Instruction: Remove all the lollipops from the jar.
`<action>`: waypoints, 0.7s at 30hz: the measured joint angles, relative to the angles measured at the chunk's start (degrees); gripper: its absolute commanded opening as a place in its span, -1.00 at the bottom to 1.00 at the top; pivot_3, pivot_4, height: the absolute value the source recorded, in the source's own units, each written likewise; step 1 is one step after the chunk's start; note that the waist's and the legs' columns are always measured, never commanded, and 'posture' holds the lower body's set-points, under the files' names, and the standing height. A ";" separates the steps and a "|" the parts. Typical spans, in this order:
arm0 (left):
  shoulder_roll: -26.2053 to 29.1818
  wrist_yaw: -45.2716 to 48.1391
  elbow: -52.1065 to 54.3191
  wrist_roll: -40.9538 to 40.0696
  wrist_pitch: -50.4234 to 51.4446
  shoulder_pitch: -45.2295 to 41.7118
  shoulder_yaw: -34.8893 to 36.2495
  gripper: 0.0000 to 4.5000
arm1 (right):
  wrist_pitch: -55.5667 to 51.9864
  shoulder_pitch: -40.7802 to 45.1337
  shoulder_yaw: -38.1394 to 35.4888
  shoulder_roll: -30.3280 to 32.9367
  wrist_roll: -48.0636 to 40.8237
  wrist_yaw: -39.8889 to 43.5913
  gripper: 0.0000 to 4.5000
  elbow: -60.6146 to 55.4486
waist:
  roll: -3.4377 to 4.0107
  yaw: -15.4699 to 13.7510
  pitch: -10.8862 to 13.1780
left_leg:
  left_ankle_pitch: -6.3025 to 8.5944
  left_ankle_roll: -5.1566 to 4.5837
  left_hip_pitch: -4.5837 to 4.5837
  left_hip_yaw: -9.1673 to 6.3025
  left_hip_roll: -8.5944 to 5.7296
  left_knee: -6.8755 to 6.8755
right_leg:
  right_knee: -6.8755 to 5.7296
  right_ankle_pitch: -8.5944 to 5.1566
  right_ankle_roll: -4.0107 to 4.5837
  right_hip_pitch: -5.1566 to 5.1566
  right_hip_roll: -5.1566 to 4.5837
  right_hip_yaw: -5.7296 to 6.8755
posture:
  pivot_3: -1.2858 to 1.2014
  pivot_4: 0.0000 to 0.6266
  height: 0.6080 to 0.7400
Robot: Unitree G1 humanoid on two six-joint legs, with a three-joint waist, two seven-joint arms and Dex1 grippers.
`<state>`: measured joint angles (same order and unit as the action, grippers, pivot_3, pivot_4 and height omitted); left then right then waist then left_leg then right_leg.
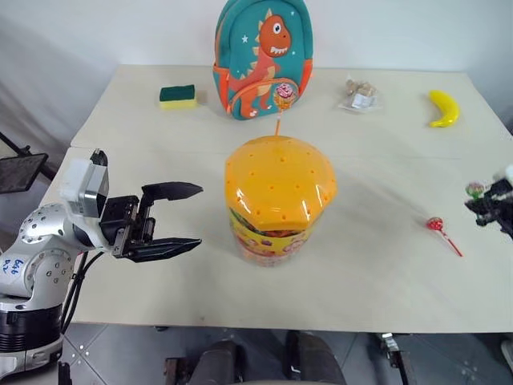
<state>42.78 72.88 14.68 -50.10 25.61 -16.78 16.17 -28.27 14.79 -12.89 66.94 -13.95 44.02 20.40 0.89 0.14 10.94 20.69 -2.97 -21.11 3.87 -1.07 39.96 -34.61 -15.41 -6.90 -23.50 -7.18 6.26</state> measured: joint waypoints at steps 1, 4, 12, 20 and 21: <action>-0.01 0.00 0.30 0.00 0.00 0.21 -0.14 1.00 | 1.88 -0.29 0.84 -0.04 1.56 -0.46 -0.98 1.45 | 0.00 0.06 0.00 | 0.00 0.00 0.00 -0.01 0.01 0.00 | 0.02 0.00 0.00 0.01 0.00 -0.03 | 0.03 -0.52 1.00; -0.07 0.02 0.69 -0.01 -0.01 1.22 -0.52 1.00 | 5.73 -0.16 1.75 -1.69 4.15 -1.39 -0.98 6.33 | 0.00 0.02 0.00 | 0.00 0.01 -0.02 -0.06 0.02 0.00 | 0.06 0.00 0.00 0.02 0.01 -0.08 | 0.03 -0.52 1.00; 0.34 0.73 2.90 -0.17 0.01 2.10 -0.51 1.00 | 4.24 -0.43 1.62 -3.38 4.81 1.14 0.04 8.18 | -0.02 -0.08 -0.01 | 0.00 0.02 -0.04 -0.26 0.02 0.06 | 0.15 0.00 0.01 0.15 -0.05 -0.15 | 0.03 -0.52 1.00; 0.61 -0.86 2.67 -2.56 0.60 3.47 3.90 1.00 | 12.41 -2.90 -7.24 -3.24 -0.95 11.77 0.99 7.15 | 0.05 -0.09 0.02 | 0.00 0.03 -0.06 -0.25 0.01 0.05 | 0.16 0.00 0.00 0.13 -0.01 -0.13 | 0.03 -0.52 1.00; 0.61 -0.99 2.47 -2.74 0.68 3.80 4.50 1.00 | 13.47 -2.92 -8.60 -3.20 -2.28 13.85 0.99 6.21 | 0.09 -0.09 0.01 | 0.00 0.03 -0.04 -0.25 0.02 0.04 | 0.15 0.00 0.00 0.14 0.00 -0.13 | 0.03 -0.52 1.00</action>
<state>43.39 71.89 17.16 -52.84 26.29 -12.98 20.67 -14.80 11.87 -21.49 63.74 -16.23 57.86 26.61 0.99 0.05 10.95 20.69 -2.94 -21.15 3.62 -1.05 40.00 -34.45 -15.41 -6.90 -23.36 -7.18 6.13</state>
